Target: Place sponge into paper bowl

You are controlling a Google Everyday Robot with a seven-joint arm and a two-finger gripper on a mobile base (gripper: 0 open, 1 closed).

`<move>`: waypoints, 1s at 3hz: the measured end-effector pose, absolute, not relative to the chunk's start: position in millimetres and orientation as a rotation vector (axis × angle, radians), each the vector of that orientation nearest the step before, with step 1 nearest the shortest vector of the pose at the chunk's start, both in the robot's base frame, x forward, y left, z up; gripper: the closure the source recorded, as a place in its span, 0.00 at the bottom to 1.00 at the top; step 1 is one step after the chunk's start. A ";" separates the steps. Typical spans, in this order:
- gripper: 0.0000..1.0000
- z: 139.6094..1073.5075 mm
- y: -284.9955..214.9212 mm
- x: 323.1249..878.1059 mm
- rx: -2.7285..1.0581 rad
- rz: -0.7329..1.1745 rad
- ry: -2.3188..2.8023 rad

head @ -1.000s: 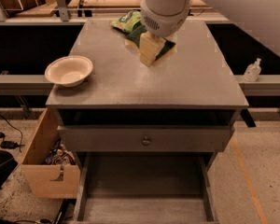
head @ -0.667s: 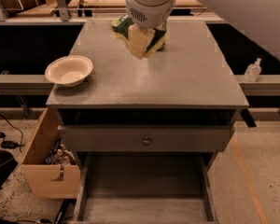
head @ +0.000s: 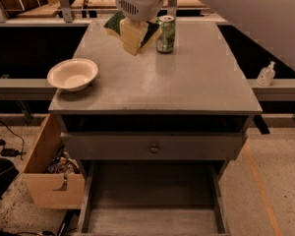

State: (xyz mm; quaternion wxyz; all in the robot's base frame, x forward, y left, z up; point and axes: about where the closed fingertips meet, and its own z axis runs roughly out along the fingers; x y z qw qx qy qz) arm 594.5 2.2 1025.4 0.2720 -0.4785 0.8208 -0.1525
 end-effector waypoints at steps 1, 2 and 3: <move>1.00 1024.2 12.9 606.5 -1.331 -0.414 2.191; 1.00 1013.6 35.0 630.0 -1.434 -0.454 2.179; 1.00 992.4 62.8 646.8 -1.569 -0.495 2.170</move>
Offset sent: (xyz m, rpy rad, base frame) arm 0.0671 0.0657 -0.0298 -0.1807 0.0912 0.1550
